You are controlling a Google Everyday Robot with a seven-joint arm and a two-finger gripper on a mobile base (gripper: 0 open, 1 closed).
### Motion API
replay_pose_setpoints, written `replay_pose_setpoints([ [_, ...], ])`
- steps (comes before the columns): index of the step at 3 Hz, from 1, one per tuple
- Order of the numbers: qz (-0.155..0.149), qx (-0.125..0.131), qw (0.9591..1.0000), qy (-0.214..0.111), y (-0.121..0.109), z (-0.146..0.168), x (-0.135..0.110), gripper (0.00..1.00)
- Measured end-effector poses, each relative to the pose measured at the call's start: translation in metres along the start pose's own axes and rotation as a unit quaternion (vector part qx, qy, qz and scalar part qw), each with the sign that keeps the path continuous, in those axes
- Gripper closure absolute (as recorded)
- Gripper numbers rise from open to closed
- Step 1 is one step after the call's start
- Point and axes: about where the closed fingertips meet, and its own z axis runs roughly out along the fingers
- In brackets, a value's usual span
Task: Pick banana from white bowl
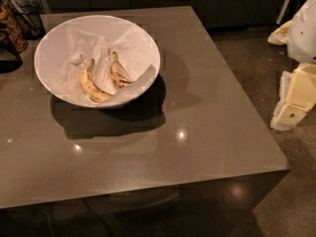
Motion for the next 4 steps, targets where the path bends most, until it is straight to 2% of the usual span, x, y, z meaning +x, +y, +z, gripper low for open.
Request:
replay_pose_setpoints([
  [1,0.000,0.000,1.0000,0.000,0.000,0.000,0.000,0.00],
  [2,0.023,0.021,0.9993,0.019,-0.006,-0.005,-0.013,0.00],
  [3,0.048,0.051,0.9961,0.053,-0.021,-0.010,-0.041,0.00],
  [4,0.043,0.061,0.9947,0.070,-0.036,-0.006,-0.071,0.00],
])
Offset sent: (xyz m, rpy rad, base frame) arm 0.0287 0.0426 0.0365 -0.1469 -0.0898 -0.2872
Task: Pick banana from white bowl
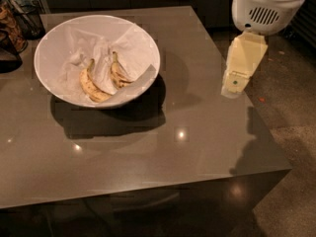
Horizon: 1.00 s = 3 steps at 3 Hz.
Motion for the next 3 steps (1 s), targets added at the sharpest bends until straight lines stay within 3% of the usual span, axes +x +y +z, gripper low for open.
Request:
replay_pose_setpoints([
  [1,0.000,0.000,1.0000,0.000,0.000,0.000,0.000,0.00],
  [3,-0.084,0.017,0.9948,-0.056,0.015,-0.026,-0.063,0.00],
])
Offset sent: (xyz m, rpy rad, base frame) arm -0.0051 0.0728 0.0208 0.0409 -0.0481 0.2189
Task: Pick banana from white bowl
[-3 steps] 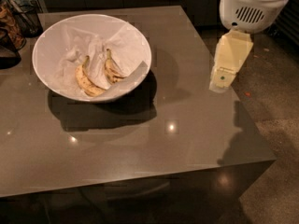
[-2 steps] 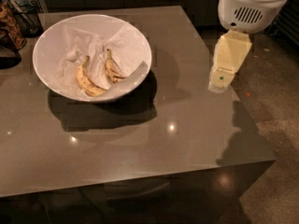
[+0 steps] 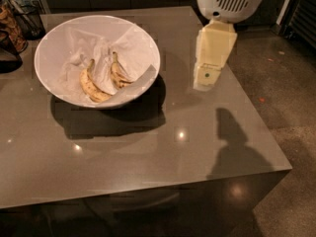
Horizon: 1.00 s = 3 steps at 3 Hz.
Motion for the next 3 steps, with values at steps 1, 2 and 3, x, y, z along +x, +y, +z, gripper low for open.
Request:
replay_pose_setpoints([
  [1,-0.042,0.003,0.9991,-0.011,0.001,-0.009,-0.029,0.00],
  [2,-0.029,-0.006,0.9991,-0.032,0.002,-0.002,-0.026,0.00],
  [3,-0.025,-0.018,0.9983,-0.050,-0.004,0.009,-0.036,0.00],
])
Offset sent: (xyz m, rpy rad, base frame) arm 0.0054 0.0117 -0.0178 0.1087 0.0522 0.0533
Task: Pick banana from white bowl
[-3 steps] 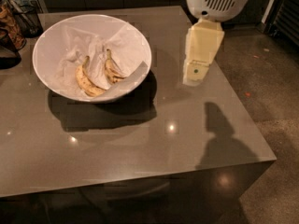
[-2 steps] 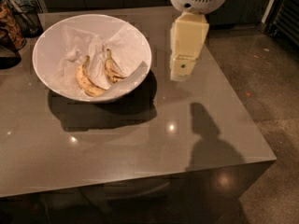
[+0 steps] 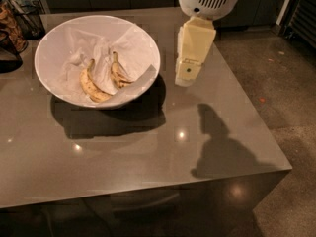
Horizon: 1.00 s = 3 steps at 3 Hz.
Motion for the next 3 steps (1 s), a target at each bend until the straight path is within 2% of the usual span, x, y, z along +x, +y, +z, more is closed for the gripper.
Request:
replay_pose_setpoints([
  [1,-0.025,-0.032,0.9991,-0.010,-0.009,0.028,-0.021,0.04],
  [2,-0.025,-0.032,0.9991,-0.010,-0.010,0.028,-0.021,0.00],
  [3,-0.043,-0.039,0.9976,-0.037,-0.011,0.024,-0.046,0.00],
])
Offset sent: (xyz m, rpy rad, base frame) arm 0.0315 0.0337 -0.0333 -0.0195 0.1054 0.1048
